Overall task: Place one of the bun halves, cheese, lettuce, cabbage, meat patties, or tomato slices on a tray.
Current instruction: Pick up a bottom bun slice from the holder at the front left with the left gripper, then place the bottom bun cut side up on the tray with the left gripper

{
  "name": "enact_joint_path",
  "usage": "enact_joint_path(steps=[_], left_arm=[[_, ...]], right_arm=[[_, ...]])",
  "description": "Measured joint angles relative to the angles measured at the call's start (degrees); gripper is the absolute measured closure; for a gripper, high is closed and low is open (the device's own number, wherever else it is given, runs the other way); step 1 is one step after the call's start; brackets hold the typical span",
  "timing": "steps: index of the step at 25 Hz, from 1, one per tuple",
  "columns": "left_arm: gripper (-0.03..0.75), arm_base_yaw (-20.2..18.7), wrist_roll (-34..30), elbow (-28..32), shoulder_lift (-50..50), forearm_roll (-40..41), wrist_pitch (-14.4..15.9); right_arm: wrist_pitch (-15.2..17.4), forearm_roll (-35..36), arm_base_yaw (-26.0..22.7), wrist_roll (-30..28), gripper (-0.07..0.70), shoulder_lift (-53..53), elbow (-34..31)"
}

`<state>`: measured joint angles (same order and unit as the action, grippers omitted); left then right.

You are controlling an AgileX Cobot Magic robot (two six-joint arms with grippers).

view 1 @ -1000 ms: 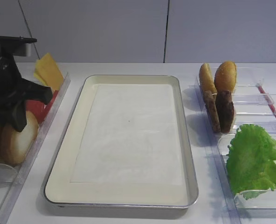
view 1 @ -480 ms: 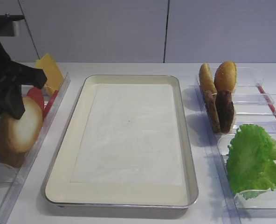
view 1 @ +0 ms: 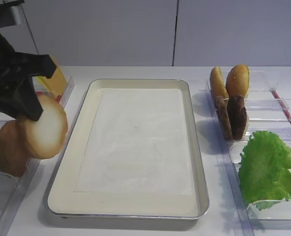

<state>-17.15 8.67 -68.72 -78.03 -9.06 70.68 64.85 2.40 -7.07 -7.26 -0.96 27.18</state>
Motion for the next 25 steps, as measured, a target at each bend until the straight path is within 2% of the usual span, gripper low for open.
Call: enact_joint_path(steps=[9,19,25], left_arm=[[0.584,0.00,-8.98,0.00,0.03,-17.30,0.00],[0.585,0.00,-15.61,0.00,-2.83,-28.67,0.00],[0.587,-0.63,-19.01,0.00,-7.45,-30.74,-0.33]], right_arm=[[0.00,0.00,0.00,0.00,0.202,0.00,0.00],[0.00,0.00,0.00,0.00,0.202,0.00,0.00],[0.00,0.00,0.00,0.00,0.202,0.00,0.00]])
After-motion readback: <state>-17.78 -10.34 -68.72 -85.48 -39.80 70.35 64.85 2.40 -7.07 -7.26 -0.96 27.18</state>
